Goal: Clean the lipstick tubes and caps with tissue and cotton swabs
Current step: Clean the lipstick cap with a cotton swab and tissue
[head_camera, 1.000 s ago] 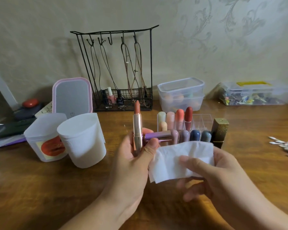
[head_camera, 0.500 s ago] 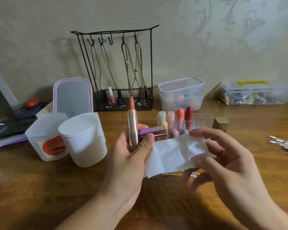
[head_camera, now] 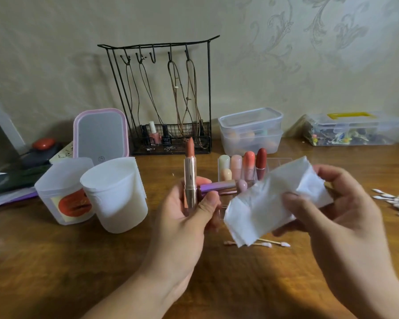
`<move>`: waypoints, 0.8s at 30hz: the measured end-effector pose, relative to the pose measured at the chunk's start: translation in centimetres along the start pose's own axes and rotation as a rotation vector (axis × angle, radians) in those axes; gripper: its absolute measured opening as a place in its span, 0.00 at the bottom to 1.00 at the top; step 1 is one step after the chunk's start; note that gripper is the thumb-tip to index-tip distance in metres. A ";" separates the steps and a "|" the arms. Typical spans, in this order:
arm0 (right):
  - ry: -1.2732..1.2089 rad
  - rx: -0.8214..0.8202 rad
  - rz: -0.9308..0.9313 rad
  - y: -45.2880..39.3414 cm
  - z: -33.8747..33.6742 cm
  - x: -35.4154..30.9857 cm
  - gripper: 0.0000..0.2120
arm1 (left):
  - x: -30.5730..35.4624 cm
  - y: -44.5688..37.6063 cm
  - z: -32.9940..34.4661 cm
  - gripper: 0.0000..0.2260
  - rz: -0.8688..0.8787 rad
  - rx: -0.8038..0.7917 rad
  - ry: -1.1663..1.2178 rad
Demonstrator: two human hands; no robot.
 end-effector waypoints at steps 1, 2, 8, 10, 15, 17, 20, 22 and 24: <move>0.022 -0.049 -0.027 0.1 0.3 -0.2 0.14 | 0.0 0.1 0.0 0.13 0.013 0.001 -0.002; 0.039 -0.134 -0.041 0.2 1.1 -0.3 0.13 | 0.1 0.2 0.1 0.12 0.035 -0.003 -0.009; -0.043 -0.446 0.024 2.2 4.5 0.3 0.06 | 0.5 1.2 1.0 0.08 0.194 -0.047 -0.237; -0.076 -0.445 0.022 2.6 4.9 0.5 0.09 | 0.5 1.3 0.9 0.07 0.234 -0.013 -0.241; -0.048 -0.536 0.032 3.7 6.1 0.9 0.16 | 0.2 1.0 -0.1 0.13 0.251 0.096 -0.151; -0.032 -0.587 0.040 4.1 6.6 1.0 0.17 | 0.2 0.9 -0.3 0.14 0.244 0.120 -0.128; -0.149 -0.526 0.040 3.8 6.1 0.6 0.13 | 0.3 0.7 -0.4 0.13 0.248 0.135 -0.125; -0.127 -0.465 -0.029 3.3 5.2 0.2 0.12 | 0.1 0.6 -0.3 0.08 0.174 0.119 -0.018; -0.045 -0.451 -0.097 2.9 4.6 0.1 0.09 | -0.2 0.6 -0.1 0.07 0.081 0.079 0.062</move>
Point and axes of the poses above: each hand's wrist, its own y-axis away from the middle knuckle, its own z-axis out of the palm, x = y × z, the point moved 6 cm from there along -y, towards the middle knuckle, and after that the axes turned 15 degrees about y, right-handed, at the moved point
